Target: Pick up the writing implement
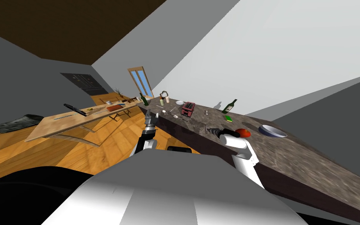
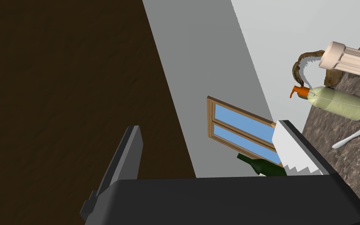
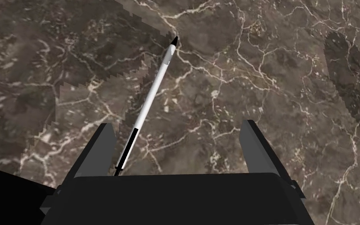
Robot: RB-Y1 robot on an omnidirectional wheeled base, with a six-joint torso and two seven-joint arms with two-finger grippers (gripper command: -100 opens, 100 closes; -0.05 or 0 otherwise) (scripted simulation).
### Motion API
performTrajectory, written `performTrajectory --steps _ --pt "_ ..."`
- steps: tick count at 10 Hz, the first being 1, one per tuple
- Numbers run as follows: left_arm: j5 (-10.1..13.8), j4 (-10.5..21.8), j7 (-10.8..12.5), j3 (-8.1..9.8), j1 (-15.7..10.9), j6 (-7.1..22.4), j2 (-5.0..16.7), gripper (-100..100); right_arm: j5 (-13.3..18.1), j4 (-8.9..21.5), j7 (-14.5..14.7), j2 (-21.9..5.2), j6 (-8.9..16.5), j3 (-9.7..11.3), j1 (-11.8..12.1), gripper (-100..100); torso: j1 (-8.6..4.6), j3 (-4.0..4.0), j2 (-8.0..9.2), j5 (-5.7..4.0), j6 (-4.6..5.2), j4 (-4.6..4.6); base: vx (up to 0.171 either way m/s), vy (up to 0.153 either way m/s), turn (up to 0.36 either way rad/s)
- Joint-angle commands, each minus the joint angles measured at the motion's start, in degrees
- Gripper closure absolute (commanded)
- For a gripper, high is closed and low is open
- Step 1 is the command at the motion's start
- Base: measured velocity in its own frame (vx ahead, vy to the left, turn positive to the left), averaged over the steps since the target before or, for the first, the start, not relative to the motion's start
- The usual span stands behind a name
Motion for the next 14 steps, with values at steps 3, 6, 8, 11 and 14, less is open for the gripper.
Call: performTrajectory --steps 3,6,8,11,14 --pt "0.00 0.00 0.00 0.00 0.00 0.00 0.00 0 -1.64 1.80 -5.51 -1.21 5.86 -1.57 -1.23 -100 0.04 0.00 0.00 0.00 0.00 0.00 0.004 0.024 0.087" --pt "0.00 0.00 0.00 0.00 0.00 0.00 0.00 0 -2.35 2.73 -9.52 -1.79 10.95 -2.27 -1.95 -100 0.06 -0.01 -0.01 0.01 -0.02 0.00 0.003 0.024 0.054" --pt "0.00 0.00 0.00 0.00 0.00 0.00 0.00 0 -3.03 3.62 -12.37 -2.35 14.29 -2.94 -2.64 -100 0.06 0.00 0.01 0.01 -0.02 0.00 0.001 0.023 0.066" --pt "0.00 0.00 0.00 0.00 0.00 0.00 0.00 0 -4.28 5.23 -17.32 -3.45 19.44 -4.16 -3.88 -100 0.03 -0.01 -0.01 0.00 0.00 0.00 0.004 0.022 0.068" --pt "0.00 0.00 0.00 0.00 0.00 0.00 0.00 0 -5.35 6.55 -21.51 -4.52 24.22 -5.20 -4.93 -100 0.04 0.00 0.00 0.00 0.00 0.00 0.005 0.022 0.069"
